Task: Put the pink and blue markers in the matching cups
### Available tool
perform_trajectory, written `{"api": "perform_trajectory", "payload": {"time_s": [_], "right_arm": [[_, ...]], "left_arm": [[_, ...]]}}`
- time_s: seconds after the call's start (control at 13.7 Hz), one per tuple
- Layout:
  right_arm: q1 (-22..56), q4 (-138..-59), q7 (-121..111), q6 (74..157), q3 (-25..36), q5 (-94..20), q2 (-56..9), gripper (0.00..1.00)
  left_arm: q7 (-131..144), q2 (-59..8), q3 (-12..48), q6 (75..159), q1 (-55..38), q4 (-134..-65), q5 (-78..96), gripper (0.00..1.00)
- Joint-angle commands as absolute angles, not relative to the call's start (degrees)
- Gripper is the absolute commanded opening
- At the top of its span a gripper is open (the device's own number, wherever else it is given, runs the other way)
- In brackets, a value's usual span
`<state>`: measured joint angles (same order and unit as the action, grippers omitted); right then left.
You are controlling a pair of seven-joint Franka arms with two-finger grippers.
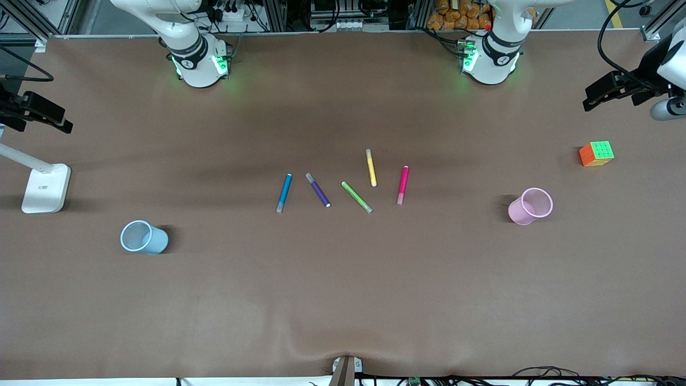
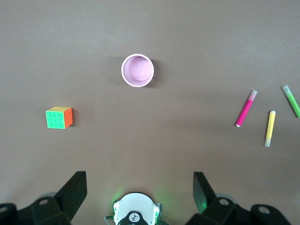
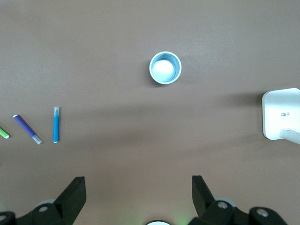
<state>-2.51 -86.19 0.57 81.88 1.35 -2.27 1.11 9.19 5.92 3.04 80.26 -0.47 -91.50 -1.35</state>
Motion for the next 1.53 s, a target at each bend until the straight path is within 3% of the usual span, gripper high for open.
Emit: {"api": "perform_trajectory", "payload": {"time_s": [0.0, 0.66, 1.1, 1.46], "right_arm": [[-2.29, -85.34, 0.79, 81.65, 1.23, -3.25, 0.79, 1.0], [-2.37, -85.34, 0.79, 81.65, 1.23, -3.25, 0.79, 1.0], [-2.2, -85.43, 0.79, 81.65, 1.14, -3.43, 0.7, 1.0], [-2.02, -85.34, 0.79, 81.65, 1.05, -3.25, 0.53, 1.0]], "left_arm": [[8.53, 5.54, 3.16, 79.37, -0.35, -90.26, -2.55, 1.0], [9.58, 0.54, 3.86, 79.19, -1.49, -90.62, -1.76, 1.0], [9.49, -2.02, 7.82, 79.28, -2.11, -91.85, -0.27, 1.0], [9.67, -11.58, 10.02, 79.36, -6.76, -90.97, 0.17, 1.0]]}}
